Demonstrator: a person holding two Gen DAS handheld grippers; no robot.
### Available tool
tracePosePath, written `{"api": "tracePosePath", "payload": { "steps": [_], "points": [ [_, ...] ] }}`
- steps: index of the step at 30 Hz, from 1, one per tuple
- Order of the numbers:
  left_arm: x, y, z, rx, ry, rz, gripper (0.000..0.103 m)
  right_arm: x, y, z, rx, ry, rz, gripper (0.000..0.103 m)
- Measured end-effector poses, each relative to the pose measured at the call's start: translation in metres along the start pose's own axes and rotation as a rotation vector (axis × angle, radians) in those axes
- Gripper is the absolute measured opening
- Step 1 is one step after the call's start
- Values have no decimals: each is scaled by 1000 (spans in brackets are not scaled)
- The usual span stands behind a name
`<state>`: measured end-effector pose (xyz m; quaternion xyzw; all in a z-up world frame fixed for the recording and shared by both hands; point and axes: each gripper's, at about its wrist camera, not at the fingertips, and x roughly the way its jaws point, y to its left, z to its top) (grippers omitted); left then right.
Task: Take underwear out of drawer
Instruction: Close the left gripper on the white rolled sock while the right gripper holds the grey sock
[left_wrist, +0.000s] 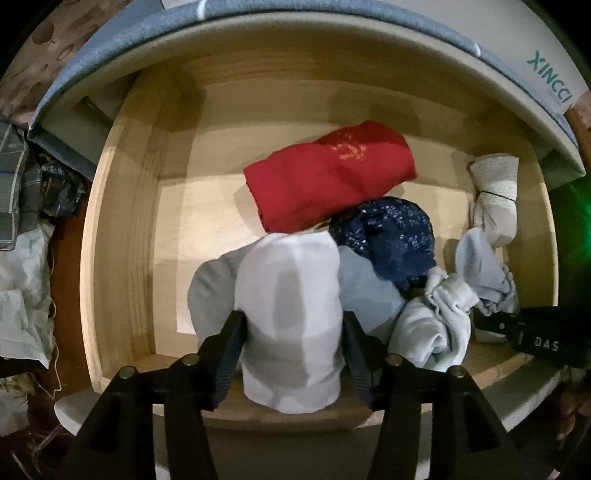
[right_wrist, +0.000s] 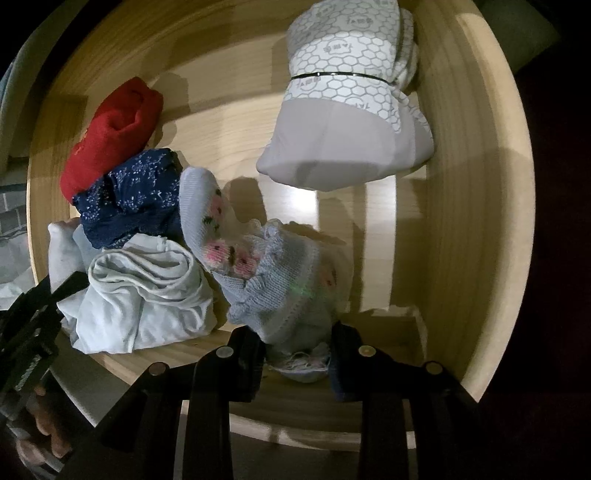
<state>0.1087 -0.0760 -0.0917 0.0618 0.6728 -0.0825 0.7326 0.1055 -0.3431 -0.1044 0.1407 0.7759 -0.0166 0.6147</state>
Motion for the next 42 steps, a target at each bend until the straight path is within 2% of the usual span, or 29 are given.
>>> {"api": "tracePosePath", "payload": {
  "steps": [6,10,16,26,42],
  "points": [
    [1,2,0,8,-12,-5,54,-3,-3,0,5,2,15,28],
    [5,-2,-2,26,-16,6,46,-4,-4,0,7,2,22,28],
    [3,-6,0,39,-13,8,41,-4,-6,1,8,3,29,28],
    [-11,2,-5,44,-34,-14,40,-4,-5,2,7,2,22,28],
    [-55,19,-11,47,-93,-64,40,-6,4,0,7,-4,-5,27]
  ]
}}
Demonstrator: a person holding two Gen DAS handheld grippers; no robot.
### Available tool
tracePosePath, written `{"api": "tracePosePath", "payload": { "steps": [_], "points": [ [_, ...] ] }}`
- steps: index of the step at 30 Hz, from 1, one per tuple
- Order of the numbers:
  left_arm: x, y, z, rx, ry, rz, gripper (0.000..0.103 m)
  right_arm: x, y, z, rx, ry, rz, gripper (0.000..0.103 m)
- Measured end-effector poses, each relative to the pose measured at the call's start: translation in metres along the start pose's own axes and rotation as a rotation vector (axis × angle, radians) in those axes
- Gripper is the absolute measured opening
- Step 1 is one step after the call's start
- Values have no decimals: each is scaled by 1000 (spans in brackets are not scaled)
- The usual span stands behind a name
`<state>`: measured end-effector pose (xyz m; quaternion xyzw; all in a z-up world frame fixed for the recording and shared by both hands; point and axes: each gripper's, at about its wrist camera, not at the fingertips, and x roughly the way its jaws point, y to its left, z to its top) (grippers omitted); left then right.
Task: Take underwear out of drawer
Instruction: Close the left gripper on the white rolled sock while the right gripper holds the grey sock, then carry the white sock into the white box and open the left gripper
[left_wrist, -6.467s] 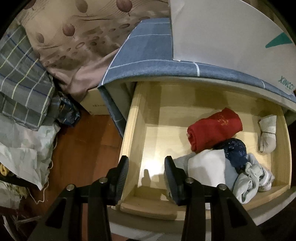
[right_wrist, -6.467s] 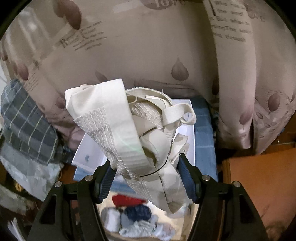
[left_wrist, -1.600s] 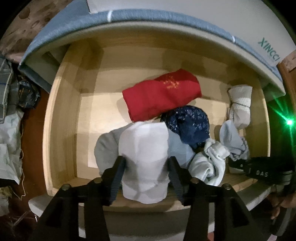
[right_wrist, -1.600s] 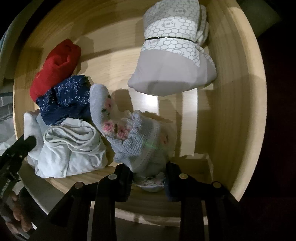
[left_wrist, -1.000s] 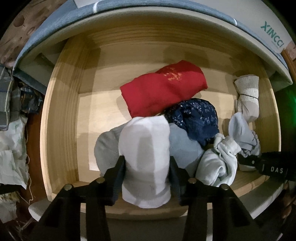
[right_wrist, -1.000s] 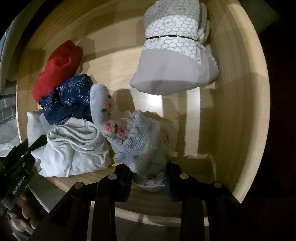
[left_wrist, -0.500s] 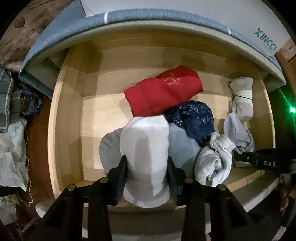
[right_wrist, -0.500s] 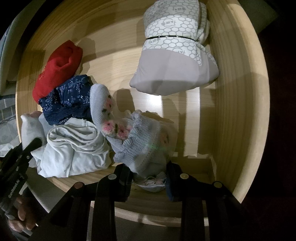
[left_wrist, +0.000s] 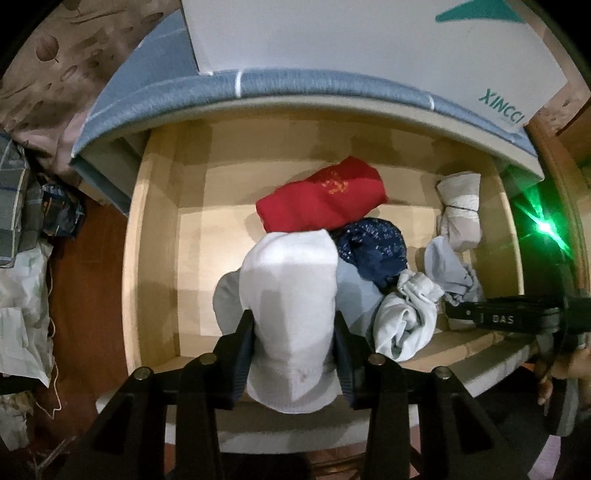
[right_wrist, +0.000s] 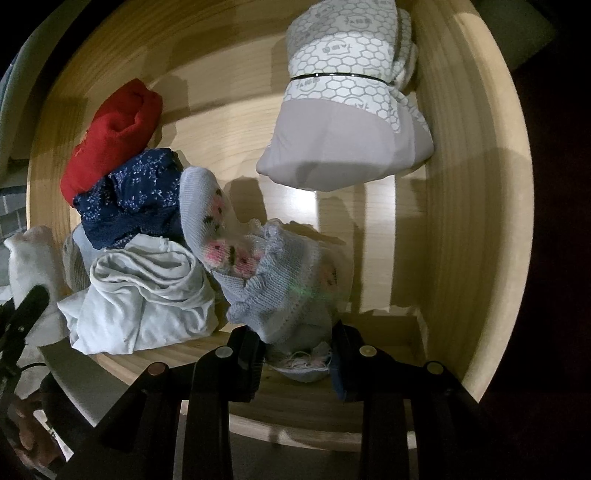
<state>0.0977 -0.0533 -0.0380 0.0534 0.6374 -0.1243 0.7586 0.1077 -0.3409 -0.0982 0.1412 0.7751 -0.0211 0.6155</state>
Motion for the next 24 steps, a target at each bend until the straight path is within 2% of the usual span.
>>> {"api": "tracePosePath", "payload": {
  "steps": [13,24],
  "points": [
    [-44,8,11,1,-88,3,40,0,1,0,-5,-2,-10,27],
    [-110,9,34,42,-225,27,40,2,6,0,-7,-1,-24,27]
  ]
}}
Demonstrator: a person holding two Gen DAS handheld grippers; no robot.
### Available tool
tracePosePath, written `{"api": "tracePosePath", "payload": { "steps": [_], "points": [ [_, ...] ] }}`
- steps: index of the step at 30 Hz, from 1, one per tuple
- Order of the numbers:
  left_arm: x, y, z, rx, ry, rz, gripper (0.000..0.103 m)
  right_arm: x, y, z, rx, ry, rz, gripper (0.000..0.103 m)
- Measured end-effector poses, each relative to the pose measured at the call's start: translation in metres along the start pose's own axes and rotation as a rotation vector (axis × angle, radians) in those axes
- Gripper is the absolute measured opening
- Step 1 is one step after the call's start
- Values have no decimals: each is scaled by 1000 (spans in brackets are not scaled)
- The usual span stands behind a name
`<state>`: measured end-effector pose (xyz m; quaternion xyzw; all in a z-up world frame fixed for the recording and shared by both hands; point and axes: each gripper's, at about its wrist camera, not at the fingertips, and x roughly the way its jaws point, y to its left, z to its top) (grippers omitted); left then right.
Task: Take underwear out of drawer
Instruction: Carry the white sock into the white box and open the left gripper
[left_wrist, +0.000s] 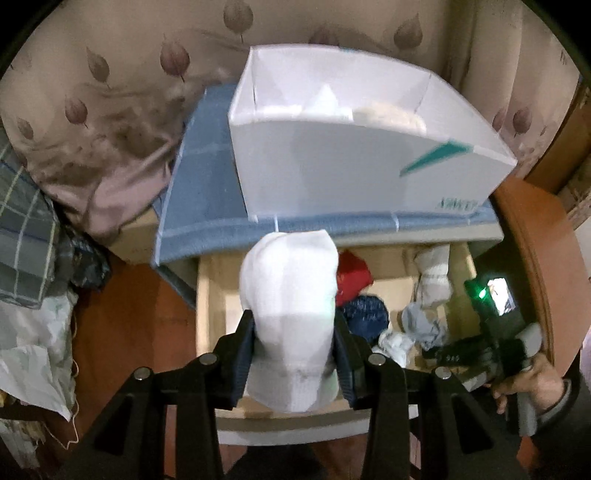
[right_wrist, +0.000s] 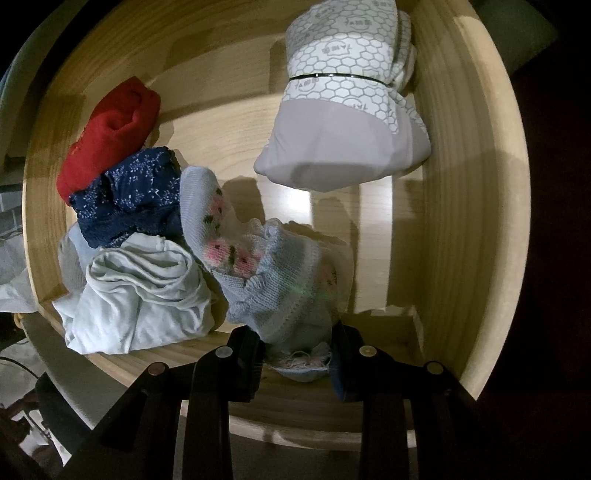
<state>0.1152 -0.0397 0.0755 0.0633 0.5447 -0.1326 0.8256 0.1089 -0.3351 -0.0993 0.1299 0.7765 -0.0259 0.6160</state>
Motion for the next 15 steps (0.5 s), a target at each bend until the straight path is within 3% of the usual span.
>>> {"api": "tracePosePath", "payload": {
  "steps": [9,15],
  "points": [
    [-50,4,55,11,-145,48,40,1,2,0,3,0,2,27],
    [-50,-3,92,28,-196,86,40,-1,-1,-2,19,-20,12,27]
  ]
}}
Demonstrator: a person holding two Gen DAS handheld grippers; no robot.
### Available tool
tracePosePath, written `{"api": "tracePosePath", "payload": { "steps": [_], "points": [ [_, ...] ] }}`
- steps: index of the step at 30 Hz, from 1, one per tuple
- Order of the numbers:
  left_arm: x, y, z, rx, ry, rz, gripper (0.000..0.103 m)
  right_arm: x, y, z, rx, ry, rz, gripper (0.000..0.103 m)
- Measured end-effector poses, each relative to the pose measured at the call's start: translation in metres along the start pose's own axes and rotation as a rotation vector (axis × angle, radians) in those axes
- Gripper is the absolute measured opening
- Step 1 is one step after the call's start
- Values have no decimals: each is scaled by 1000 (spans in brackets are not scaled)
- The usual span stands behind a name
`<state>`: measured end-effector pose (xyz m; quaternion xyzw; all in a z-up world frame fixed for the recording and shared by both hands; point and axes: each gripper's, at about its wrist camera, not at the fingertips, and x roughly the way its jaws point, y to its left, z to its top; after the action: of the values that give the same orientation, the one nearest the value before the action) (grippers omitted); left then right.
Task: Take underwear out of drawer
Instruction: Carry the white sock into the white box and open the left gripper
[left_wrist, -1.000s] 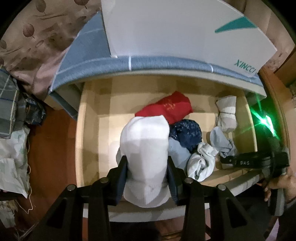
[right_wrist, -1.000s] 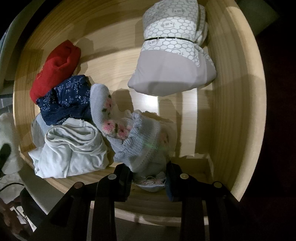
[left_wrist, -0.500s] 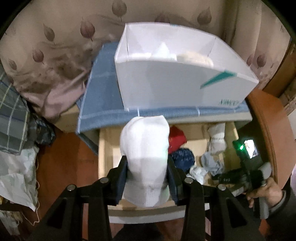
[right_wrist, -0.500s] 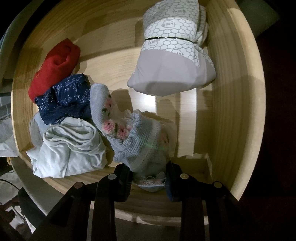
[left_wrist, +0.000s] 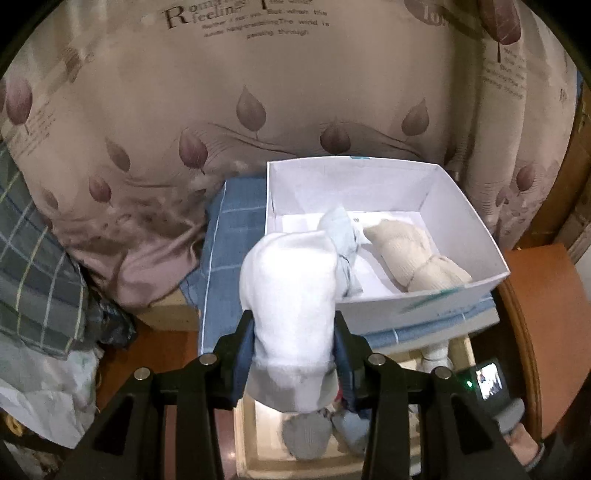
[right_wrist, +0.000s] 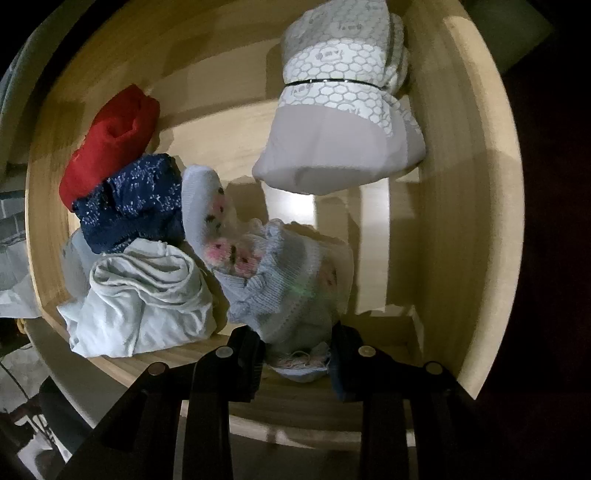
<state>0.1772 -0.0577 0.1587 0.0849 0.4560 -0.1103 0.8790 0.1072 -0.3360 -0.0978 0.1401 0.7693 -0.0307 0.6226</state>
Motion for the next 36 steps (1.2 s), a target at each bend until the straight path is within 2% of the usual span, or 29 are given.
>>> {"api": "tracePosePath", "payload": {
  "steps": [3,10,12,15,18,21,28,31,36],
  "points": [
    [9,-4,15,13,1,7,40,-1,-1,-1,4,-4,5,27],
    [26,-22,53,36,-65,2,40,-4,-12,-2,23,-1,44,27],
    [40,-27,58,40,-46,9,40,-5,-14,-1,21,-1,45,27],
    [63,-31,59,36,16,10,40,-5,-17,-1,21,3,49,27],
    [90,-31,56,42,109,26,40,-4,-17,0,23,4,51,27],
    [104,-31,55,45,154,54,42,-2,-14,1,27,5,57,27],
    [114,-32,52,51,199,57,45,1,-15,2,33,8,60,27],
    [109,-33,51,80,174,87,52,1,-15,3,33,8,60,27],
    [90,-31,49,81,153,69,52,1,-13,3,33,8,57,27]
  ]
}}
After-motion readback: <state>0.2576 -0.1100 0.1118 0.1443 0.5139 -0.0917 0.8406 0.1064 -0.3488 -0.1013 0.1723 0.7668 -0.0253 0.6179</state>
